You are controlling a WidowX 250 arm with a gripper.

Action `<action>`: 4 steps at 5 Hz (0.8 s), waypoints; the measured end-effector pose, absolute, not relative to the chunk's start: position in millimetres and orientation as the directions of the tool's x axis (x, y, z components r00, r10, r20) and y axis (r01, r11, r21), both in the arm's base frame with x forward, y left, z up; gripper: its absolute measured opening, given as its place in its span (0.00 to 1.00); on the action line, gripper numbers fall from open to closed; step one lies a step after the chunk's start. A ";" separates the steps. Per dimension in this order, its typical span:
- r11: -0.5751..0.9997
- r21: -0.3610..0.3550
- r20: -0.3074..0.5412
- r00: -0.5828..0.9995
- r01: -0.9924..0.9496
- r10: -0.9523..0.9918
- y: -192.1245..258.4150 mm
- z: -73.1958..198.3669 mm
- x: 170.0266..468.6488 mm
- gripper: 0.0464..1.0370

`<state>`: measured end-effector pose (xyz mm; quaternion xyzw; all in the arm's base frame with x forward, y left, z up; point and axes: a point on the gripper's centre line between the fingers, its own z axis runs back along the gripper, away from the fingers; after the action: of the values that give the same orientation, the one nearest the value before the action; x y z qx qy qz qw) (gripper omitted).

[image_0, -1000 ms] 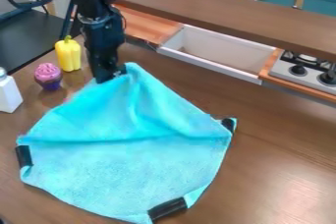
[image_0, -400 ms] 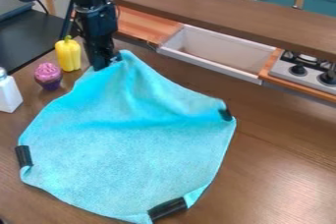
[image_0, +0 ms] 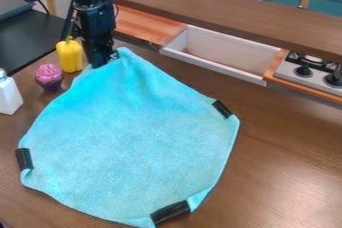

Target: Unfold the cloth from bottom right to top left

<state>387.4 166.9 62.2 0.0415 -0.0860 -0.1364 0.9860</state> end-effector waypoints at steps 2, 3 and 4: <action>0.951 0.172 0.150 0.947 0.258 -0.284 182.8 56.1 389.5 0.47; 0.949 0.163 0.120 0.950 0.269 -0.290 183.6 47.4 386.8 0.76; 0.946 0.159 0.096 0.949 0.283 -0.301 186.4 39.3 378.7 0.96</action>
<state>378.7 186.4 39.3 0.0718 -0.0594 -0.1483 0.9845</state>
